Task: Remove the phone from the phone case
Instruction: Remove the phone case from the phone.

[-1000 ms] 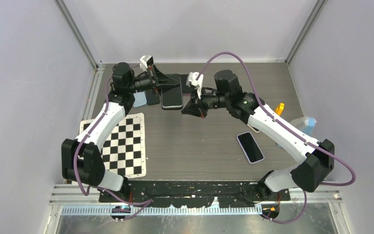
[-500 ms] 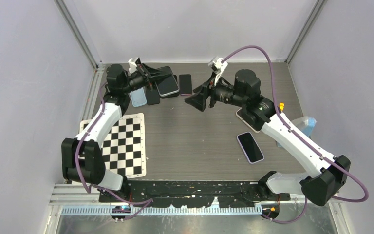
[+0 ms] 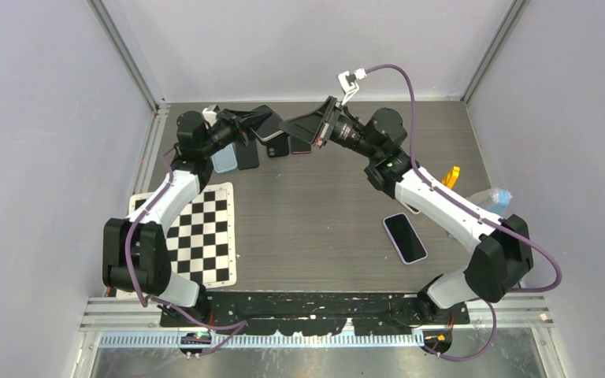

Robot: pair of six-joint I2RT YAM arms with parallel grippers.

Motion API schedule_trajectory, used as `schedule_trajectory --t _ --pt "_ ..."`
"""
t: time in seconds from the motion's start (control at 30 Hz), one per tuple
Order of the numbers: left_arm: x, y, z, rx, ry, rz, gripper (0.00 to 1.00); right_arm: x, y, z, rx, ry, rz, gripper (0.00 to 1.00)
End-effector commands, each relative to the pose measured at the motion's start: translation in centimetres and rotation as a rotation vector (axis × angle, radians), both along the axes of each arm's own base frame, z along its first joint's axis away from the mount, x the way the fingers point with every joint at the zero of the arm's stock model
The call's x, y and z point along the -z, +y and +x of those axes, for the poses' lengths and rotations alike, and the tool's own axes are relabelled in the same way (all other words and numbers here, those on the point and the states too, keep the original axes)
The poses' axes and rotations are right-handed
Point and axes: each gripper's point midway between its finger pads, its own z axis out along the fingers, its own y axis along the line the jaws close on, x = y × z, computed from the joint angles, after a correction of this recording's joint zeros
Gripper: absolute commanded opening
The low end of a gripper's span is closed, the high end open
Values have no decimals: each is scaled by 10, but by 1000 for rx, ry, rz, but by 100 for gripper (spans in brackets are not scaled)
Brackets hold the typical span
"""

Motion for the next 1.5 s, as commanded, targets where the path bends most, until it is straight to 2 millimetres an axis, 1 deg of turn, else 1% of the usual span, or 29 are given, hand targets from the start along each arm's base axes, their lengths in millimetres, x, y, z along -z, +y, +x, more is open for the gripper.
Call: schedule_trajectory --t 0.0,0.13,0.23,0.4,0.5,0.57,0.63,0.67,0.7,0.73,0.77,0.8,0.83,0.87,1.0,1.03,1.07,1.1,1.2,1.27,1.33,1.37,1.4,1.43,1.47 --pt "-38 5 -9 -29 -80 -70 0 -30 4 -10 -53 21 134 8" --pt "-33 7 -10 -42 -41 -95 0 -11 11 -2 -41 60 109 7" --pt "-30 8 -10 -50 -13 -115 0 2 14 -4 -53 64 92 9" --pt "-32 10 -13 -61 8 -139 0 26 20 1 -49 80 43 10" --pt "-37 9 -14 -56 4 -148 0 44 22 7 -33 86 5 10" --pt "-41 6 -17 -43 -6 -150 0 51 23 12 -13 105 -11 10" --pt "-45 4 -21 -41 -21 -152 0 58 21 22 39 180 -18 8" --pt "-47 4 -23 -43 -30 -150 0 66 19 31 89 228 -32 7" --pt "-50 3 -25 -40 -39 -150 0 70 17 34 115 255 -38 7" --pt "-52 2 -25 -39 -48 -151 0 81 13 42 164 300 -61 6" --pt "-55 1 -26 -35 -59 -153 0 86 9 49 213 325 -67 6" --pt "-61 0 -28 -32 -77 -157 0 102 6 52 246 376 -107 6" --pt "-65 -1 -29 -28 -92 -159 0 108 2 57 285 398 -117 6" --pt "-68 -3 -30 -23 -105 -159 0 118 0 58 299 423 -140 5" --pt "-74 -5 -32 -15 -126 -163 0 132 -4 63 344 497 -160 5" --pt "-75 -5 -32 -17 -132 -164 0 142 -8 65 373 530 -186 5" --pt "-76 -5 -33 -15 -135 -164 0 144 -9 67 388 545 -192 5" --pt "-76 -5 -33 -16 -137 -165 0 155 -14 68 419 581 -222 5" --pt "-75 -5 -34 -18 -137 -165 0 162 -16 70 439 612 -242 5" --pt "-76 -4 -33 -22 -143 -168 0 162 -16 70 438 612 -260 5" --pt "-75 -4 -31 -23 -141 -167 0 155 -14 69 420 583 -260 6" --pt "-73 -4 -30 -25 -140 -165 0 143 -9 65 379 538 -239 8" --pt "-71 -4 -28 -28 -137 -164 0 132 -6 57 329 474 -241 11" --pt "-69 -4 -27 -30 -138 -162 0 118 -4 55 304 413 -212 15" --pt "-67 -5 -25 -34 -137 -160 0 102 -2 44 254 329 -199 24"
